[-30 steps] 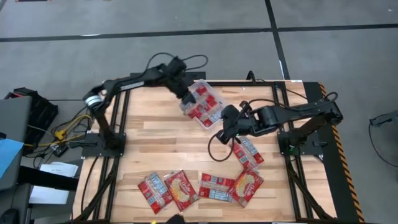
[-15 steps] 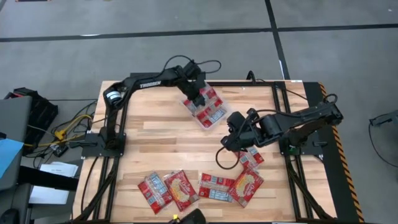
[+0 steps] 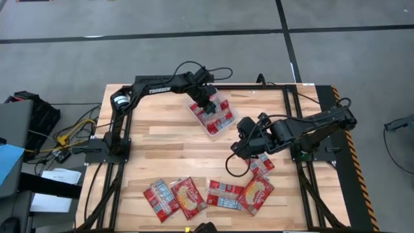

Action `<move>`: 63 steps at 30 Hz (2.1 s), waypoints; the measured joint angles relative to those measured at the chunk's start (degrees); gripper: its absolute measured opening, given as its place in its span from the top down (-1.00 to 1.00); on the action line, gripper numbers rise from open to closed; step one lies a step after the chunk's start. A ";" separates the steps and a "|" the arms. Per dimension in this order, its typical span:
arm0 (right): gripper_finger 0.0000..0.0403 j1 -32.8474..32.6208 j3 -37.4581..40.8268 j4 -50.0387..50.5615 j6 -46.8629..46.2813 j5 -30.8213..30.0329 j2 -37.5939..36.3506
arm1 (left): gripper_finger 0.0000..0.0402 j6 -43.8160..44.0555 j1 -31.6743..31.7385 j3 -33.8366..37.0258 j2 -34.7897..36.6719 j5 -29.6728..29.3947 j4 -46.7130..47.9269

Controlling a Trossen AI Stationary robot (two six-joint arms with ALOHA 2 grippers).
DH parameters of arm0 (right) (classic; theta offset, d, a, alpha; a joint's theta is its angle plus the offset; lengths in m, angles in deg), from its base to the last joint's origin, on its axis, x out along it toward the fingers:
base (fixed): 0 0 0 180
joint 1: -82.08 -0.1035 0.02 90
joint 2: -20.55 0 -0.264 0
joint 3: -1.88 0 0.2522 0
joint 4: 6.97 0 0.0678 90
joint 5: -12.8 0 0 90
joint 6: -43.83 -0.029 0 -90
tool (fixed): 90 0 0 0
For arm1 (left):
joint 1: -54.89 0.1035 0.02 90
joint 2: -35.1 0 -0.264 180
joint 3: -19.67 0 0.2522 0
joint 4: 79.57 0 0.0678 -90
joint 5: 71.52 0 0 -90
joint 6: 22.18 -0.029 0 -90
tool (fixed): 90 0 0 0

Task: Sort popcorn bags into baskets
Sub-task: Put the red popcorn bag into the white bin

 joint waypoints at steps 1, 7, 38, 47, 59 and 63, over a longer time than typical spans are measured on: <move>0.78 0.00 0.00 0.15 0.02 -0.32 0.00 | 0.45 -0.16 -0.17 0.00 0.00 0.13 -0.35; 0.76 0.02 -0.02 1.72 0.27 -2.70 0.00 | 0.09 0.80 0.82 -5.06 0.20 2.00 3.06; 0.90 -10.58 32.50 -8.81 -35.58 12.11 0.00 | 0.97 -1.94 -18.50 6.99 39.95 -9.87 18.12; 0.94 -12.13 45.64 -30.29 -37.54 19.17 0.48 | 0.75 31.76 -26.89 51.29 62.72 -23.64 -20.87; 0.90 1.52 47.65 -63.53 -8.33 21.36 0.50 | -0.09 54.80 -33.22 76.73 64.17 -32.03 -41.38; 0.96 5.13 43.88 -64.15 -0.99 21.54 -0.87 | -0.22 56.24 -33.27 76.74 63.88 -34.53 -41.38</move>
